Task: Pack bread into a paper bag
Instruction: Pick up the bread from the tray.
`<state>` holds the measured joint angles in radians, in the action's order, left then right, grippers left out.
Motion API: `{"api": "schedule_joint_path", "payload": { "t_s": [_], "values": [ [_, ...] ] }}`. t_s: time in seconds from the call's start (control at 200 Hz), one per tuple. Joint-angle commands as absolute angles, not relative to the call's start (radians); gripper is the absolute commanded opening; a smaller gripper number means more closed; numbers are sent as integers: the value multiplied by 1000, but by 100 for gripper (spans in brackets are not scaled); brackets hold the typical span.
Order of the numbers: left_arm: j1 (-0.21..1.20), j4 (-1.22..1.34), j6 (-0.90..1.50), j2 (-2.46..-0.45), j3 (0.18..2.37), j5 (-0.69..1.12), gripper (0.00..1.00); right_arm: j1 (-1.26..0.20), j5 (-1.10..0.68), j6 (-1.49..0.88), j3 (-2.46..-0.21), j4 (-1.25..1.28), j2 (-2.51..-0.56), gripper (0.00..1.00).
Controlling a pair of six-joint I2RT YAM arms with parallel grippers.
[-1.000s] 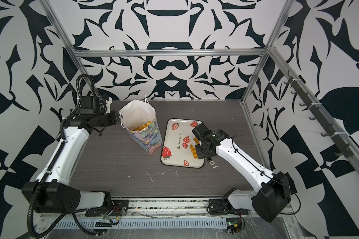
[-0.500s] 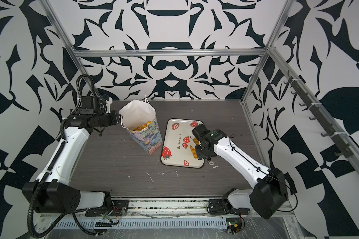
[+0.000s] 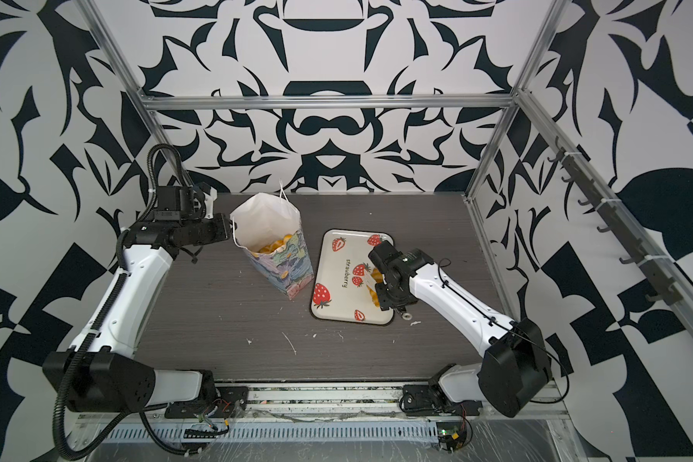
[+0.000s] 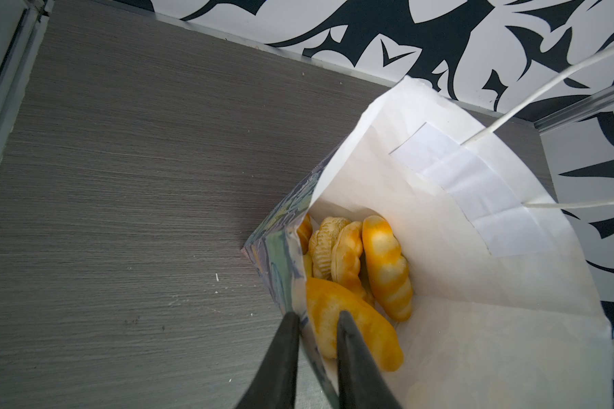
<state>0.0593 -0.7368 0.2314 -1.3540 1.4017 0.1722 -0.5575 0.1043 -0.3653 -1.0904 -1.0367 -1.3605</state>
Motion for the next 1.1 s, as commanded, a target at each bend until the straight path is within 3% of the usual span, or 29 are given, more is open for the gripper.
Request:
{"api": "schedule_joint_path", "payload": {
  "t_s": [0.0, 0.865, 1.095],
  "values": [
    [58, -739, 228, -1359, 1378, 173, 24, -557, 105, -372, -1095, -1036, -1358, 54],
    [51, -730, 227, -1357, 1367, 180, 23, -557, 82, -357, -1114, -1049, -1414, 55],
    [49, -730, 227, -1360, 1368, 181, 24, -556, 89, -350, -1141, -1051, -1421, 50]
  ]
}}
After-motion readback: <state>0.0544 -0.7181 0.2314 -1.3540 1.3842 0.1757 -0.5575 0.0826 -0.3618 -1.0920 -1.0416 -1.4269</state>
